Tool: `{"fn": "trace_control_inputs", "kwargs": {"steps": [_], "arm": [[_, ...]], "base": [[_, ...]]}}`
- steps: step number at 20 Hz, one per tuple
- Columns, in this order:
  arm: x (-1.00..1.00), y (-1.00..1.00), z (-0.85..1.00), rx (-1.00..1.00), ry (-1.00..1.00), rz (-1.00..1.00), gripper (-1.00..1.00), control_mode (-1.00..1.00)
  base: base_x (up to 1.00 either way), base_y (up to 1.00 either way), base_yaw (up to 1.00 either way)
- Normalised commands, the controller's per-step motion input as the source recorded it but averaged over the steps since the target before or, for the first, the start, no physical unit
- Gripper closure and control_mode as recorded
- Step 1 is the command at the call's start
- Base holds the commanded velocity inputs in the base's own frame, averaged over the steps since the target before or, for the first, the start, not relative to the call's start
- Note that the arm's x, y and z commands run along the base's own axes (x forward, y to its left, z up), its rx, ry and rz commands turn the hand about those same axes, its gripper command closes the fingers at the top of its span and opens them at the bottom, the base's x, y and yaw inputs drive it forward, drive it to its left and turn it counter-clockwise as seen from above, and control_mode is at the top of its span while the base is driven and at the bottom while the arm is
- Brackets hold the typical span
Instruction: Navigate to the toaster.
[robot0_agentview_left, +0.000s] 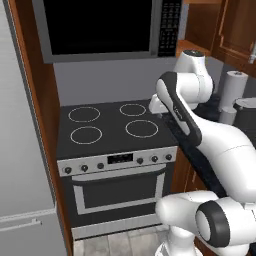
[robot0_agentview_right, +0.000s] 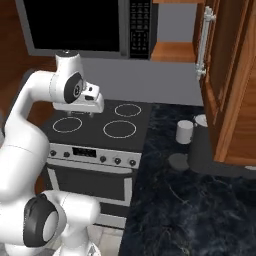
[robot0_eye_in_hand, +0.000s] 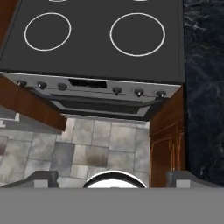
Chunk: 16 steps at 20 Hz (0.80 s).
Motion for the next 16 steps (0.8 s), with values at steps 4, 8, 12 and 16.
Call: {"fn": "trace_control_inputs", "kwargs": {"steps": [4, 8, 12, 16], "arm": [[0.0, 0.0, 0.0, 0.0, 0.0, 0.0, -1.0, 1.0], [0.0, 0.0, 0.0, 0.0, 0.0, 0.0, -1.0, 1.0], [0.0, 0.0, 0.0, 0.0, 0.0, 0.0, -1.0, 1.0], [0.0, 0.0, 0.0, 0.0, 0.0, 0.0, -1.0, 1.0]], "base": [[-0.45, 0.55, -0.12], [-0.41, 1.0, -0.27], [-0.72, 0.97, -0.55], [-0.78, 0.63, -0.71]]}}
